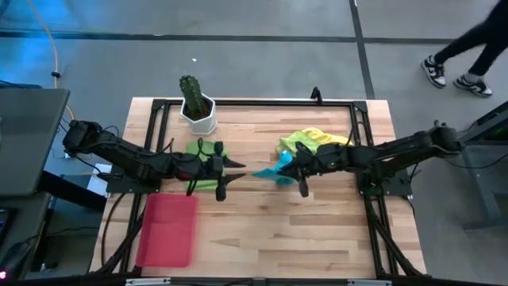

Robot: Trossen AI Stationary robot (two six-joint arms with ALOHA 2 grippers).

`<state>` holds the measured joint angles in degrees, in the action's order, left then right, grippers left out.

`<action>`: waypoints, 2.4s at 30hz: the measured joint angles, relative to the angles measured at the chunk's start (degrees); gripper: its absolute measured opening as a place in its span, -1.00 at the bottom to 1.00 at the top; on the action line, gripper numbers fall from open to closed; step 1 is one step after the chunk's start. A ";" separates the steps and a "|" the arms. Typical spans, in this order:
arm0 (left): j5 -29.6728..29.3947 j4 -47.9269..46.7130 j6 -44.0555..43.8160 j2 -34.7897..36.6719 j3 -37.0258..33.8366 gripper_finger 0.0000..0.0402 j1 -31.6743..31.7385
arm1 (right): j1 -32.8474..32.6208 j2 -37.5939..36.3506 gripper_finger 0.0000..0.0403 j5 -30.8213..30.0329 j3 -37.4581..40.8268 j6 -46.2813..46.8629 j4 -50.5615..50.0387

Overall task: Roll microfiber towels into tight, uniform cylinder then place into a basket
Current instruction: Roll the blue towel

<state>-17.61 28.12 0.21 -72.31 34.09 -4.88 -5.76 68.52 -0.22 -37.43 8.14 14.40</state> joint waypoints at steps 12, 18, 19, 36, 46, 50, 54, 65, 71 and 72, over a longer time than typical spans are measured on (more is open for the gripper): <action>5.73 5.84 0.01 -0.04 0.00 -0.08 0.34 | -0.04 0.14 -1.00 10.19 0.00 -13.22 11.93; 6.51 11.28 2.33 -0.02 0.01 -0.07 0.37 | 0.00 0.14 -1.00 13.02 0.00 -15.91 13.04; 6.61 11.94 2.42 -0.02 0.01 -0.07 0.37 | 0.00 0.14 -1.00 13.53 0.00 -15.93 13.10; 12.18 15.31 -1.09 -5.15 0.04 -0.07 0.39 | 0.00 10.38 -1.00 15.05 -11.48 -23.39 5.94; 17.12 14.18 -4.52 -5.73 0.04 -0.07 0.23 | -0.01 17.24 -1.00 15.01 -25.63 -28.15 -11.54; 19.87 10.99 -6.67 -5.73 0.04 -0.07 -0.70 | -0.02 17.41 -1.00 13.72 -26.58 -28.40 -12.95; 18.96 6.20 -7.35 -5.73 0.04 -0.07 -1.90 | -0.28 17.28 -1.00 13.70 -26.58 -28.76 -13.46; 15.59 1.27 -10.09 -5.73 0.04 -0.45 -3.81 | -0.42 17.25 -1.00 13.67 -26.58 -28.78 -14.15; 12.89 1.00 -10.76 -5.70 0.04 -0.80 -3.79 | -0.60 17.23 -1.00 13.66 -26.58 -28.10 -14.18; 12.25 1.04 -11.16 -5.70 0.04 -0.86 -3.79 | -0.70 17.23 -1.00 13.65 -26.58 -27.81 -14.04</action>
<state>-5.36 29.16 -10.95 -78.02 34.13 -8.67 -6.46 85.76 13.43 -64.01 -19.67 0.36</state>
